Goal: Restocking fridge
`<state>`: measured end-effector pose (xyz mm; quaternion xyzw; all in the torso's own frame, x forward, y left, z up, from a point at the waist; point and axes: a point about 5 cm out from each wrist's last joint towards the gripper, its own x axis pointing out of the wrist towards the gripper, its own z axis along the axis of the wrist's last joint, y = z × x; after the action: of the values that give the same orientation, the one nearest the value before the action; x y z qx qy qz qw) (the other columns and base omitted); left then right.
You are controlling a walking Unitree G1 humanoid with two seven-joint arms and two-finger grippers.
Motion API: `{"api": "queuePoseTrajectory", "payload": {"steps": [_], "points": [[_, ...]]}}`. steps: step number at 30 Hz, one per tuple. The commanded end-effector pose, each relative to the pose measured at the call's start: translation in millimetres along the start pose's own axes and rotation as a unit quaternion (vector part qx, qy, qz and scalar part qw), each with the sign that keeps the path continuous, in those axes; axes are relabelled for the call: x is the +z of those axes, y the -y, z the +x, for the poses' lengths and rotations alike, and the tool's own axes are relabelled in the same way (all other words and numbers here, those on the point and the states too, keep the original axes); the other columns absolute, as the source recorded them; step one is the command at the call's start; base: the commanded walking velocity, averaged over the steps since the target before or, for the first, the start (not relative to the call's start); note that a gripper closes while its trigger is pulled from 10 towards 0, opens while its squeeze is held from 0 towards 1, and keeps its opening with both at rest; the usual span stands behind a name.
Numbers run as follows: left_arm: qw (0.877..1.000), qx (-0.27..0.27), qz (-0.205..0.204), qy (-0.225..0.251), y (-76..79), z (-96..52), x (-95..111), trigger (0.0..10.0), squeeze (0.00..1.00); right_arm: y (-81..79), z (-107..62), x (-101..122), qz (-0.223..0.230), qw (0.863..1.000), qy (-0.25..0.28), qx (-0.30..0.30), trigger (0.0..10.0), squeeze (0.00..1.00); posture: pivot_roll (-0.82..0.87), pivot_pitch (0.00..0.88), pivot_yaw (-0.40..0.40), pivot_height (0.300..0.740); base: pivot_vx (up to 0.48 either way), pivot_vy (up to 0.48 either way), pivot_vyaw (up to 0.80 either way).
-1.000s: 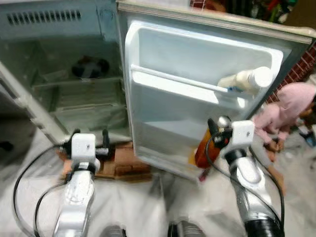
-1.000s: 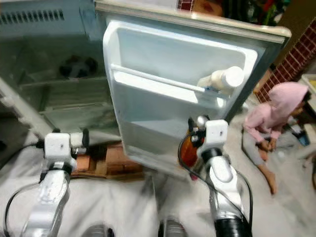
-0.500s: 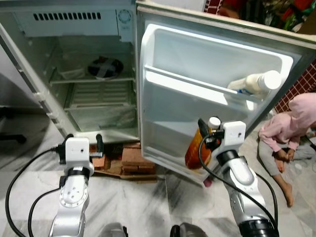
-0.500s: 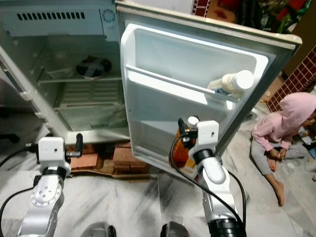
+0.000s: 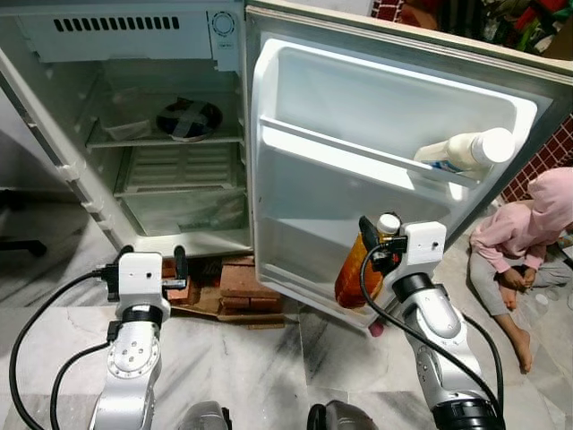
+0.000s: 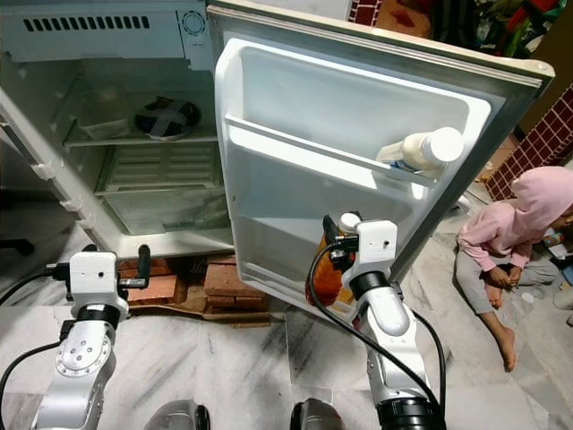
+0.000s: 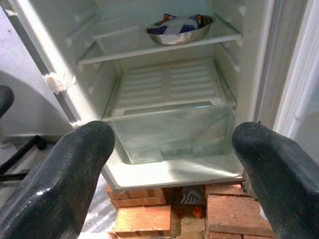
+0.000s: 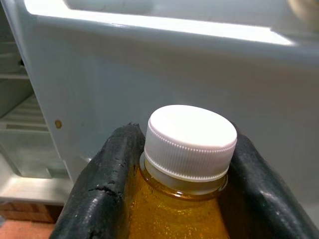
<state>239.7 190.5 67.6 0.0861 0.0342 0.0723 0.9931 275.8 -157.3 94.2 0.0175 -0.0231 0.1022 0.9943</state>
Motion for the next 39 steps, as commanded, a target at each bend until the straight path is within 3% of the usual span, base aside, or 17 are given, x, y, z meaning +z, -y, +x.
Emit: {"api": "queuePoseTrajectory", "payload": {"steps": [1, 13, 39], "points": [[1.000, -0.006, 0.002, -0.003, 0.6, -0.8, 0.7, 10.0, 0.00, -0.8, 1.0, 7.5, 0.000, 1.000, 0.015, 0.003, 10.0, 0.00, 0.09, 0.132, -0.040, 0.691, 0.000, 0.000, 0.00], [1.000, -0.005, 0.002, -0.004, 1.1, -0.3, 0.6, 10.0, 0.00, -1.8, 2.6, 8.1, 0.002, 1.000, 0.017, 0.006, 10.0, 0.00, 0.09, 0.129, -0.040, 0.647, 0.000, 0.000, 0.00], [1.000, 0.003, 0.013, -0.007, -0.5, 1.4, -1.6, 10.0, 0.00, -2.2, 5.6, 7.2, -0.005, 1.000, 0.015, 0.005, 10.0, 0.00, 0.09, 0.128, -0.042, 0.638, 0.000, 0.000, 0.00]]}}
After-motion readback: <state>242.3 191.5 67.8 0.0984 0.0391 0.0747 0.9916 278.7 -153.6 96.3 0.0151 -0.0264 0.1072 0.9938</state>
